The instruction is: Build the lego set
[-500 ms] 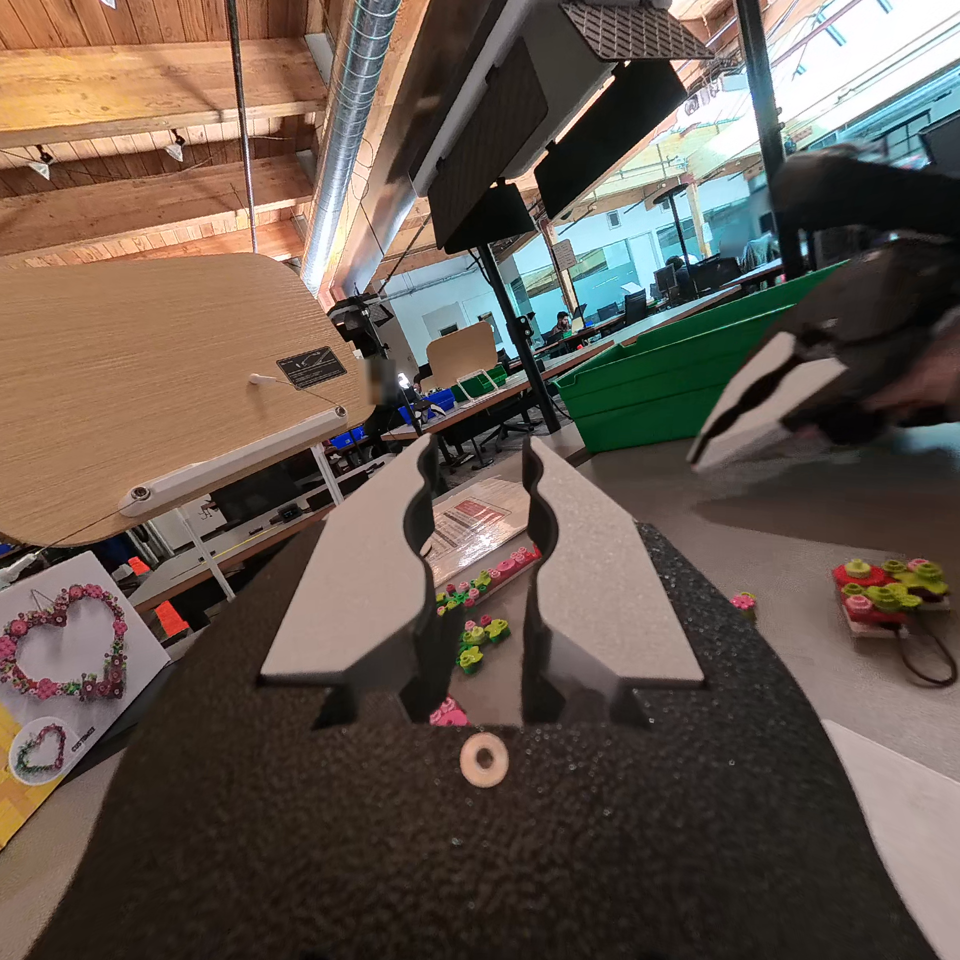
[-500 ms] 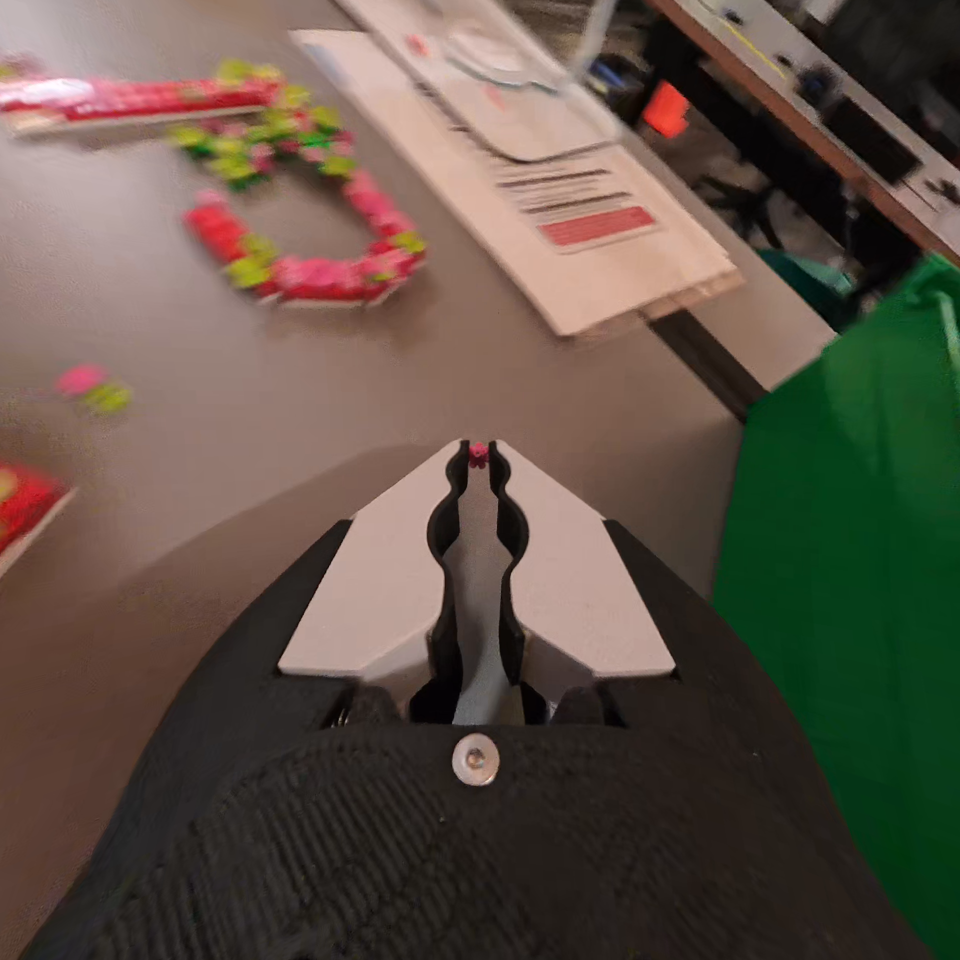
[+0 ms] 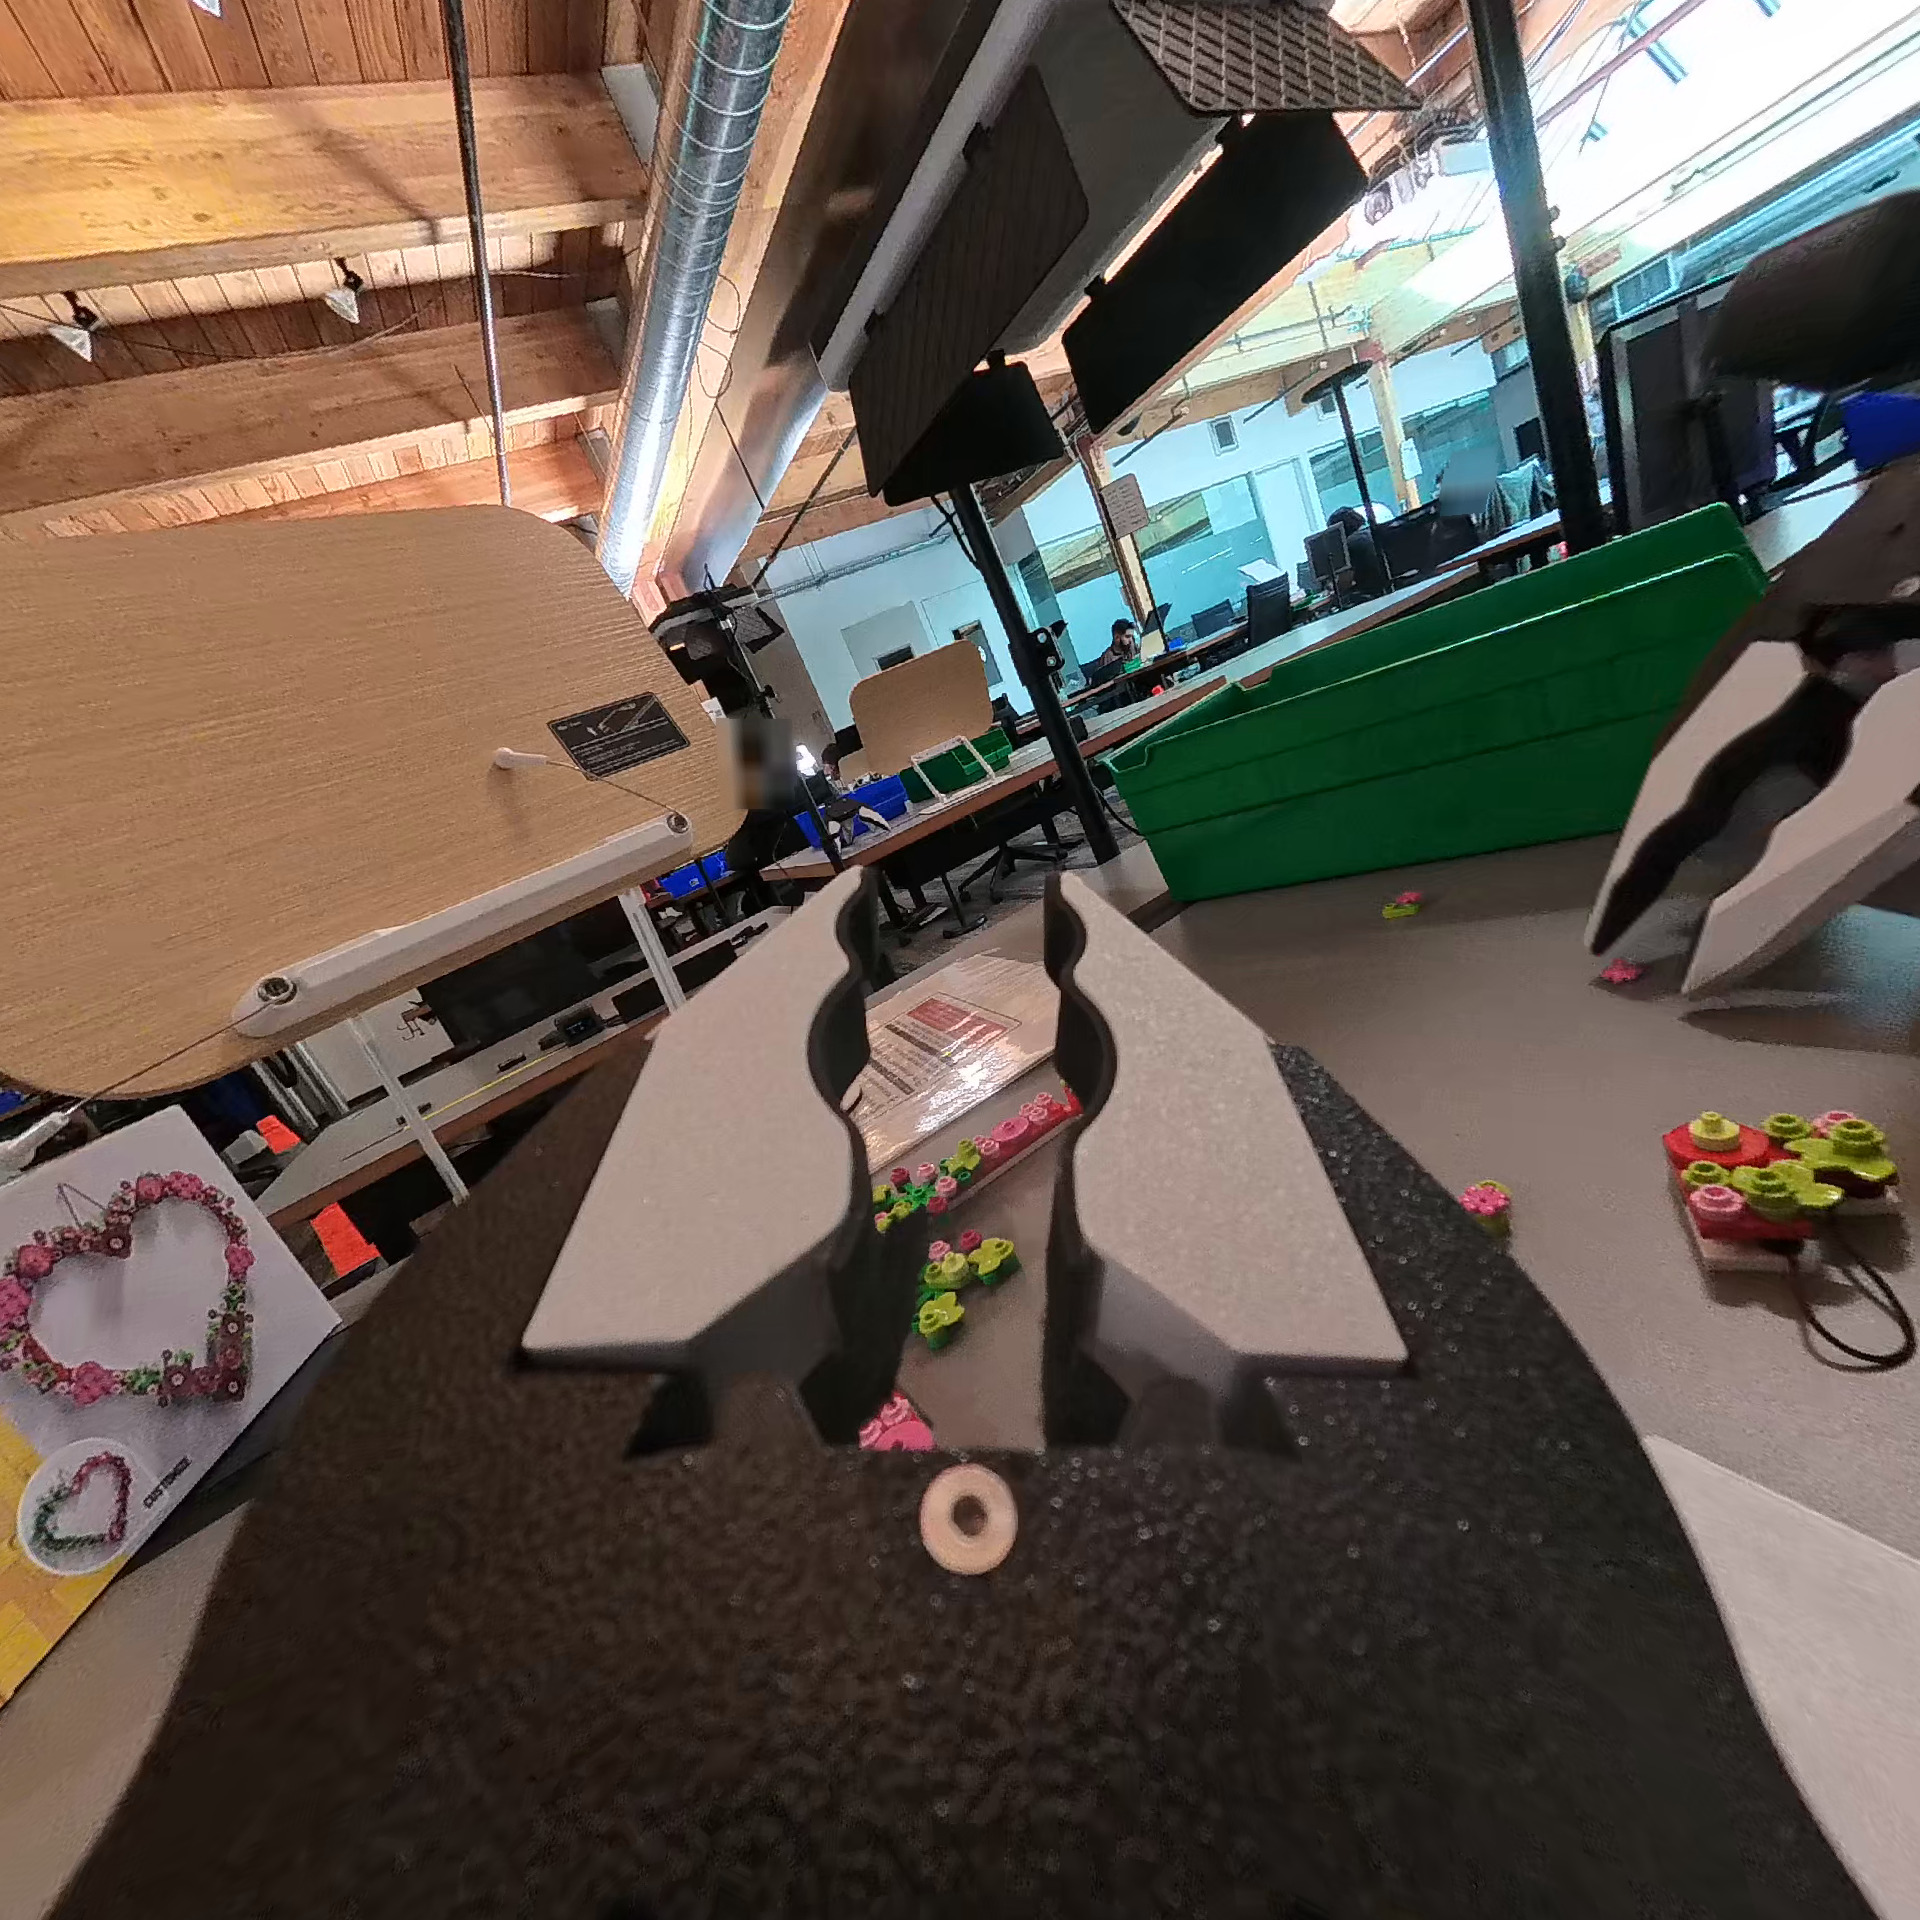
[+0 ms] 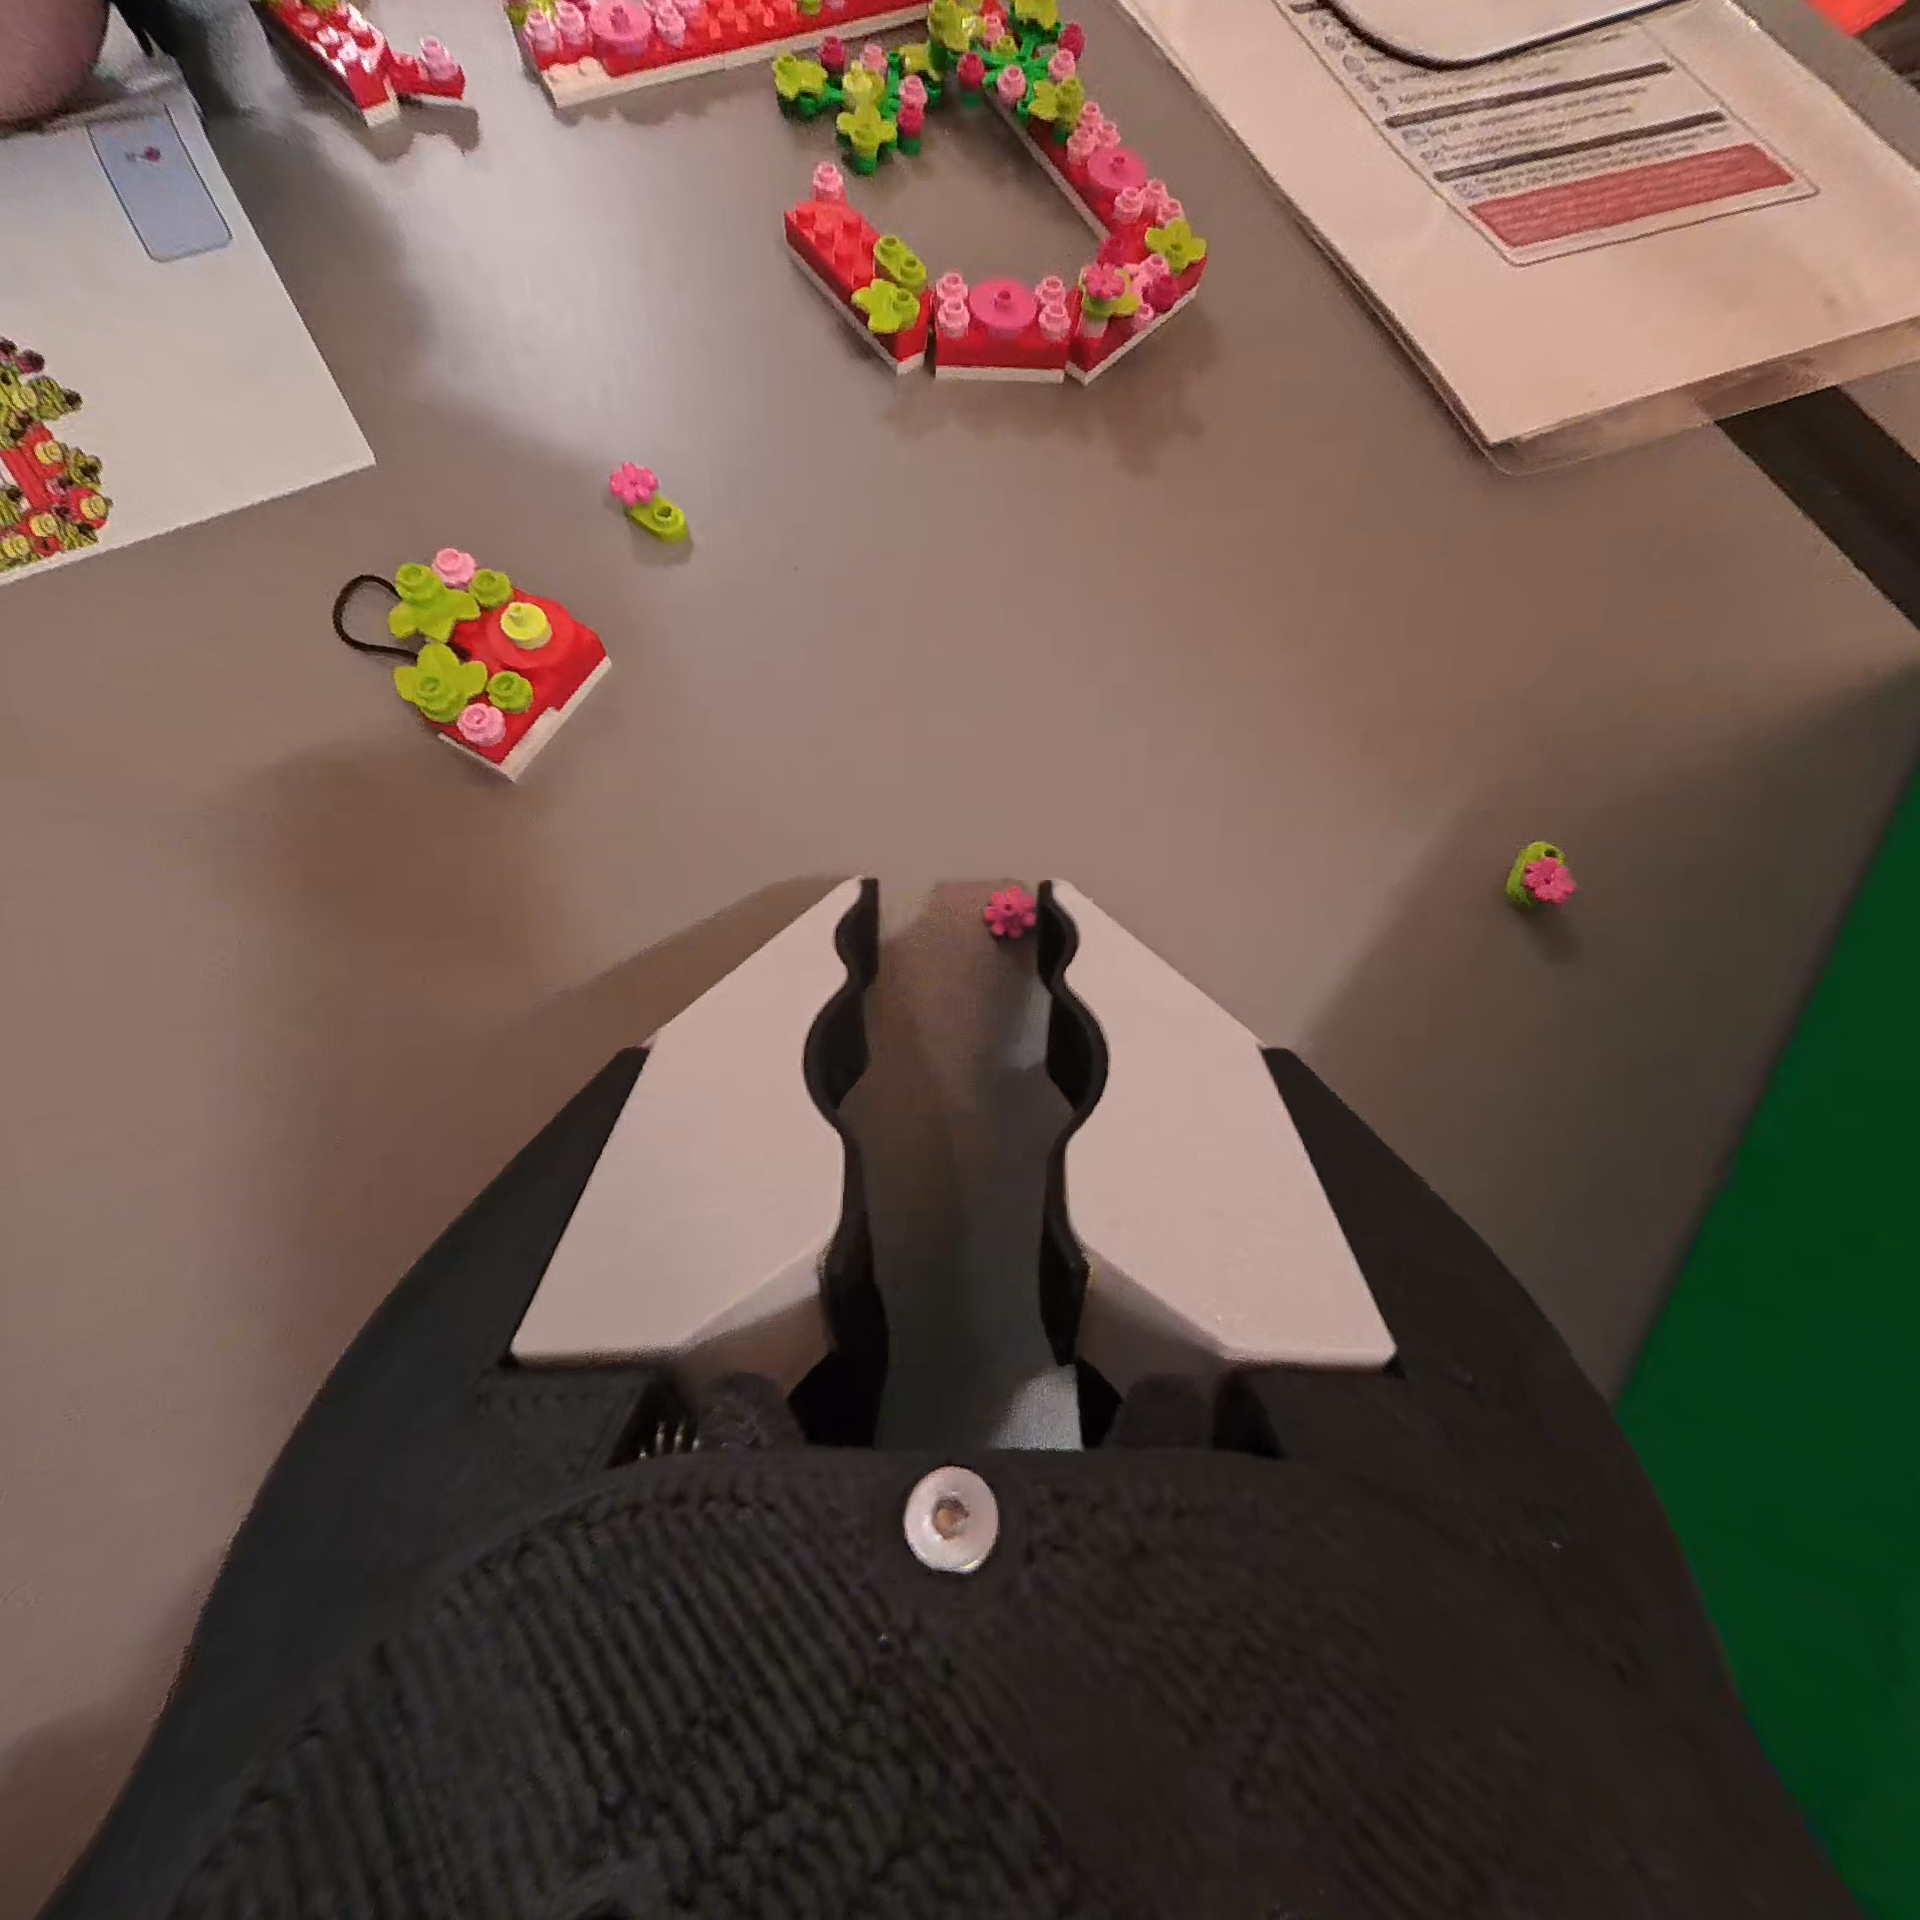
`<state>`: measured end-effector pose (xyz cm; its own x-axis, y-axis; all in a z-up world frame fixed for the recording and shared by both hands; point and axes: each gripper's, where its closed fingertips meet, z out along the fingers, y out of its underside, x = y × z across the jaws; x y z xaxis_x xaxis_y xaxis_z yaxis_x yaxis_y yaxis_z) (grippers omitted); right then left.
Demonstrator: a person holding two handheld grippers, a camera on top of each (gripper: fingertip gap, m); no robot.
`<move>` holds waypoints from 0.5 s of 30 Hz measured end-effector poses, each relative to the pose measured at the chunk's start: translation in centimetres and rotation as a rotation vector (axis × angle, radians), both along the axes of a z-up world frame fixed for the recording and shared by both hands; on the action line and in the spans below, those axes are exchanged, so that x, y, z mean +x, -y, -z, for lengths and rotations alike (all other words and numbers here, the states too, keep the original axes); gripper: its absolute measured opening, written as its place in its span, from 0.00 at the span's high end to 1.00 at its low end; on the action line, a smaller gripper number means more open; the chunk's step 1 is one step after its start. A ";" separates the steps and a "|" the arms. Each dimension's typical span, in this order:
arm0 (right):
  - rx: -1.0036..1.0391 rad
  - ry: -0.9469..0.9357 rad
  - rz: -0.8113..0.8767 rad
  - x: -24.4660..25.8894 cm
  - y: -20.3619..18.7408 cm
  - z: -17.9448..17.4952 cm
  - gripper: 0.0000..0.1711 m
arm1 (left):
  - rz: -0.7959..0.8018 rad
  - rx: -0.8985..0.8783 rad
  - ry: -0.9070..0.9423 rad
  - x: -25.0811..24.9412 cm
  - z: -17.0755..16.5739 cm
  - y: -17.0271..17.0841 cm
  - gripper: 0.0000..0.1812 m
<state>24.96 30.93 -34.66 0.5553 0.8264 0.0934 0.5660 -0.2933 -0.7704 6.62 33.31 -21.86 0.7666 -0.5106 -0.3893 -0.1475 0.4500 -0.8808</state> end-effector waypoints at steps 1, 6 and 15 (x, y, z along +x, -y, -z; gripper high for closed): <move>0.020 -0.017 0.007 0.1 -0.1 -0.4 0.80 | -0.001 0.000 0.001 0.0 0.0 0.0 0.83; 0.057 -0.153 -0.053 -0.2 1.3 -2.6 0.77 | 0.003 0.004 -0.010 0.1 0.1 0.1 0.83; -0.028 -0.300 -0.447 -8.3 5.7 -3.7 0.78 | 0.002 -0.016 -0.018 0.2 0.4 -0.2 0.83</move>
<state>16.63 25.22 -30.95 0.1481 0.9881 -0.0406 0.3964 -0.0969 -0.9130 6.79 33.47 -22.30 0.7586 -0.5185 -0.3946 -0.1622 0.4363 -0.8851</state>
